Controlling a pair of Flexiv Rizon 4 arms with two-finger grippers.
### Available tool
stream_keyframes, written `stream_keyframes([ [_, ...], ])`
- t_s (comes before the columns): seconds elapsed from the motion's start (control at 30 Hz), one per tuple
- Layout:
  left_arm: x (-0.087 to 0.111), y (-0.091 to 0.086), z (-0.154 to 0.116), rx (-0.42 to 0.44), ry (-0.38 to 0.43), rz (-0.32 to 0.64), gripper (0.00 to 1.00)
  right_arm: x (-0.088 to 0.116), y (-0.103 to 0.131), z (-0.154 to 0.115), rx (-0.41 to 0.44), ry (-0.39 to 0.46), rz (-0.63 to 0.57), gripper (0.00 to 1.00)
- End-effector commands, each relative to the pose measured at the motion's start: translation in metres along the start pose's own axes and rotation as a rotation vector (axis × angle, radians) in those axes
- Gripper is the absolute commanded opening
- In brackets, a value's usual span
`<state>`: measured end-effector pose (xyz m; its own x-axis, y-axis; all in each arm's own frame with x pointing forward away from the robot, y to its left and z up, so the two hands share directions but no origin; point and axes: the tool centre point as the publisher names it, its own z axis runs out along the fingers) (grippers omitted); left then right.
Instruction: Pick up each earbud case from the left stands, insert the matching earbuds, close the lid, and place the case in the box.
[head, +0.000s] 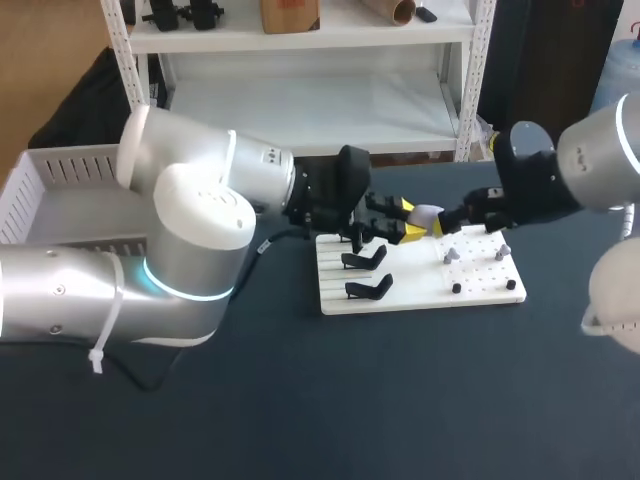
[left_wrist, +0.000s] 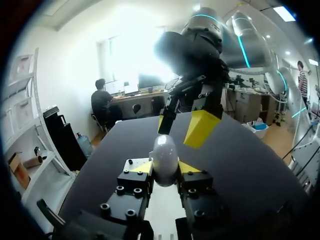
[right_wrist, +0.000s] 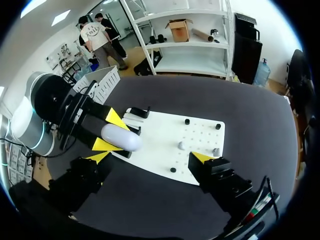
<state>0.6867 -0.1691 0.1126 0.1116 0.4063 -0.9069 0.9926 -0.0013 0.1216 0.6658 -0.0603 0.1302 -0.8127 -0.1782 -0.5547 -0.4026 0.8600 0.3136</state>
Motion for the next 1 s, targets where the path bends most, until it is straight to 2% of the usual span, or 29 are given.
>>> stream_keyframes([
  [0.03,0.001,-0.002,0.0,0.001,-0.009,0.006,0.0,0.0,0.002,0.0,0.028,-0.001,0.002,1.0],
  [0.4,0.0,-0.016,-0.004,0.016,-0.026,0.025,0.0,-0.006,0.0,-0.007,0.056,-0.014,-0.001,1.0],
  [0.6,0.006,-0.023,-0.005,0.013,-0.028,0.015,0.0,-0.011,-0.003,-0.015,0.087,-0.044,-0.02,1.0],
  [0.77,0.011,-0.026,-0.013,-0.01,-0.1,0.006,0.0,-0.005,-0.021,-0.023,0.132,-0.066,-0.025,1.0],
  [0.9,0.013,-0.028,-0.019,0.027,-0.181,0.003,0.0,0.002,-0.037,-0.028,0.2,-0.059,-0.047,1.0],
  [1.0,0.014,-0.029,-0.025,0.042,-0.203,-0.029,0.0,0.008,-0.044,-0.03,0.233,-0.04,-0.067,1.0],
])
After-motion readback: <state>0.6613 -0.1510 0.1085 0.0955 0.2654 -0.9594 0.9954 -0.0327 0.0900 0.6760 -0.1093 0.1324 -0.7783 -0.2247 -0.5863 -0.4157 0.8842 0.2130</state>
